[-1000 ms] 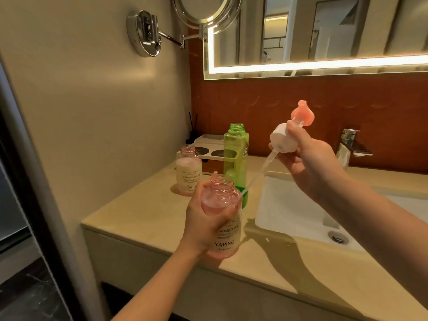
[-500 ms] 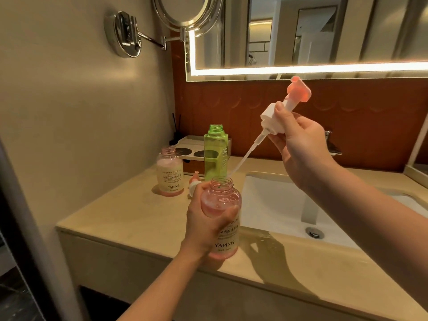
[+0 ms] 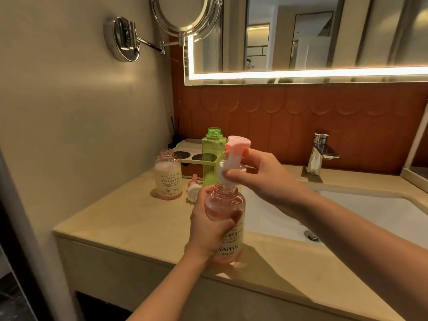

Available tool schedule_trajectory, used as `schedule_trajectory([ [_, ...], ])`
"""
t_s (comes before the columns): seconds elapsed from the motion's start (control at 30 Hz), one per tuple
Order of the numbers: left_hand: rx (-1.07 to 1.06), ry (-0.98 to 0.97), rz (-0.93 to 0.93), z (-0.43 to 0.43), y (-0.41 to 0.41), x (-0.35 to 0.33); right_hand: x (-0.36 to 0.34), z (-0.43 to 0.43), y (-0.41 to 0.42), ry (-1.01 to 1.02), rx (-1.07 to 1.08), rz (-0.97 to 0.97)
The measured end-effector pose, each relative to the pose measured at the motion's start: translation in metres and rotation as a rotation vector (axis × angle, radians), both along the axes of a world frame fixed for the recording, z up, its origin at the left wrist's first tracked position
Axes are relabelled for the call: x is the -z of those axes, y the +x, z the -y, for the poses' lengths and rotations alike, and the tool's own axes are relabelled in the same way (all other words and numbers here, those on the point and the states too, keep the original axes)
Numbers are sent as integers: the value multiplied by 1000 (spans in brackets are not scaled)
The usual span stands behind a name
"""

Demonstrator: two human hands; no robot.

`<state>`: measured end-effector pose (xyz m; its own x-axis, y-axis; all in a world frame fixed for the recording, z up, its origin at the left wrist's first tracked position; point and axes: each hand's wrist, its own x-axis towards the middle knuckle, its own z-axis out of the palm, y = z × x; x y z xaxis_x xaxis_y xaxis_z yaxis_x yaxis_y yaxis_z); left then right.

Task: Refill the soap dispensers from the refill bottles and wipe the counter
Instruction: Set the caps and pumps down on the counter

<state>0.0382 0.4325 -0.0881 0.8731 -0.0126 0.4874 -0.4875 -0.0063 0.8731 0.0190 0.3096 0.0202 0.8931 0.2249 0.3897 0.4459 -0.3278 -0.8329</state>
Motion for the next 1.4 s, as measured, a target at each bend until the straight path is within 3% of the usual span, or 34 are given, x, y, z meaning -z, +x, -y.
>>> schedule_trajectory([
  [0.67,3,-35,-22,1,-2,-1,1,3,10,-76,-151,-4],
  [1.13,5,-34,2,2,-2,1,-1,20,12,-344,-130,63],
  [1.27,17,-34,-24,3,-4,1,-5,13,23,-388,-70,-34],
  [1.4,18,-21,-11,2,-4,-1,-4,5,32,-326,-211,-197],
])
